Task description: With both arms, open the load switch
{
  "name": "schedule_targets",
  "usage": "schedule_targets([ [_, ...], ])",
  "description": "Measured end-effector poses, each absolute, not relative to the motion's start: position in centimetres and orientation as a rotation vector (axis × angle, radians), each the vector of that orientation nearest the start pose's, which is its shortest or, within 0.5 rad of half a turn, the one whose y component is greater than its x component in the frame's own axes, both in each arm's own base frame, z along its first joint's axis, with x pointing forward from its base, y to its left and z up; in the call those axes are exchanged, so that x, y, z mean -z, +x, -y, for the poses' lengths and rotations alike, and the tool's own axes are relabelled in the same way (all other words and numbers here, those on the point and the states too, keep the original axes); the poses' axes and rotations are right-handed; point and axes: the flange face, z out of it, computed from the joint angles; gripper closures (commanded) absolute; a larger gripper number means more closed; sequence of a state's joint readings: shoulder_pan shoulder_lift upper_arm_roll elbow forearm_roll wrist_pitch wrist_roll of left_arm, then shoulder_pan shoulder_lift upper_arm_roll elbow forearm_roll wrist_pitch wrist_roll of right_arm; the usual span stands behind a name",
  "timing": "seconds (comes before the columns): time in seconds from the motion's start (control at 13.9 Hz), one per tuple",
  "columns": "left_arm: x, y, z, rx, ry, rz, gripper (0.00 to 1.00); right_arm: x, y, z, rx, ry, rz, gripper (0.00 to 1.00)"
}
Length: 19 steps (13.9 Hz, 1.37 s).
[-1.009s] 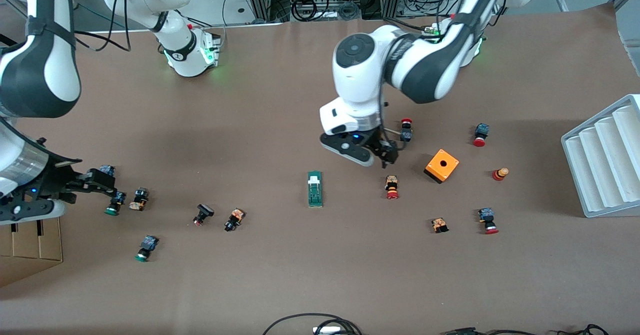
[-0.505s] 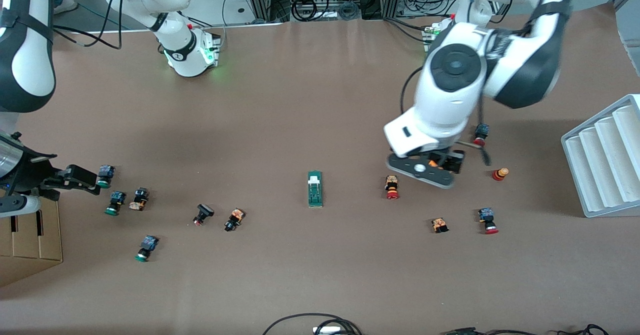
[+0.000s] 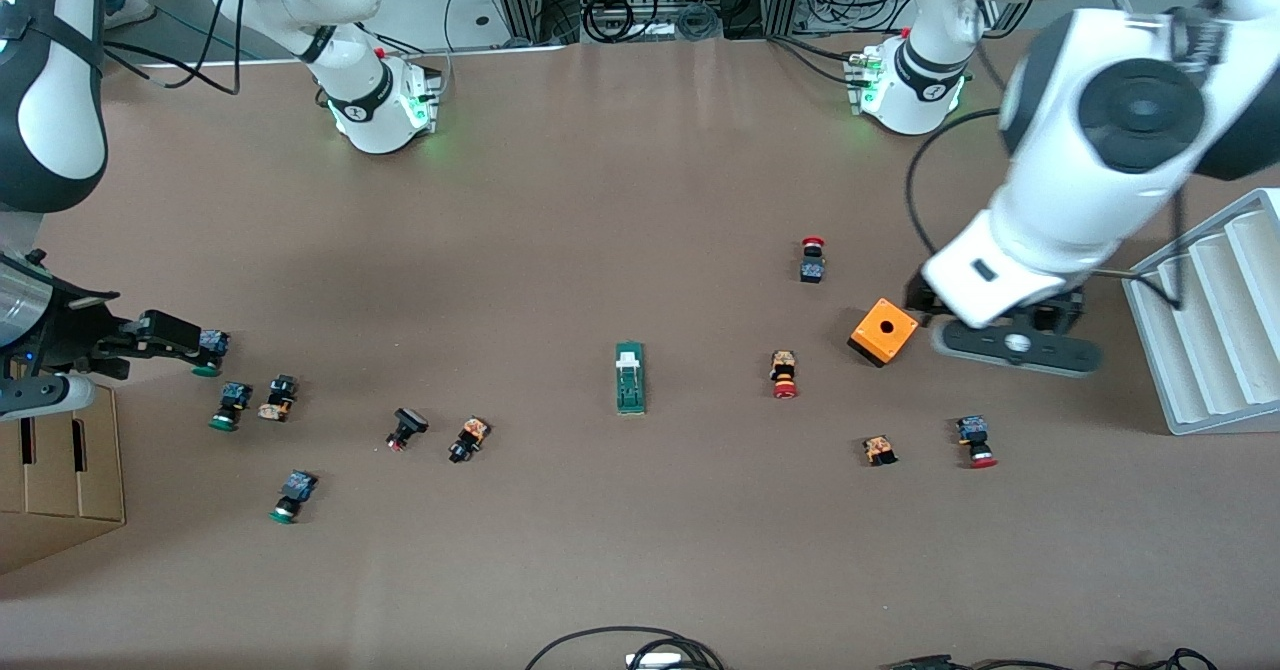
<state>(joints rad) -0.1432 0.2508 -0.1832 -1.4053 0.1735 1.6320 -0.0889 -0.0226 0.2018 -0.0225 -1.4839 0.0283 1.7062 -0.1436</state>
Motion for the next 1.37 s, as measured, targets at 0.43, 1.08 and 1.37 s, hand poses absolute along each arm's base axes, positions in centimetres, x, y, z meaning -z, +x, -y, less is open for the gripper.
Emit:
schedule_targets([
  [0.43,-55.9,62.2,9.5,-0.074,-3.112,-0.341,0.0,-55.4,62.5,2.8,0.01,-3.159,0.16,0.0],
  [1.08,-57.3,57.4,3.3,0.097,-3.119,-0.04,0.0,-55.4,62.5,3.3,0.009,-3.16,0.146,0.0],
  [1.37,-56.9,56.7,2.8,0.048,-3.12,-0.013,0.0,-55.2,62.6,3.4,0.003,-3.159,0.146,0.0],
])
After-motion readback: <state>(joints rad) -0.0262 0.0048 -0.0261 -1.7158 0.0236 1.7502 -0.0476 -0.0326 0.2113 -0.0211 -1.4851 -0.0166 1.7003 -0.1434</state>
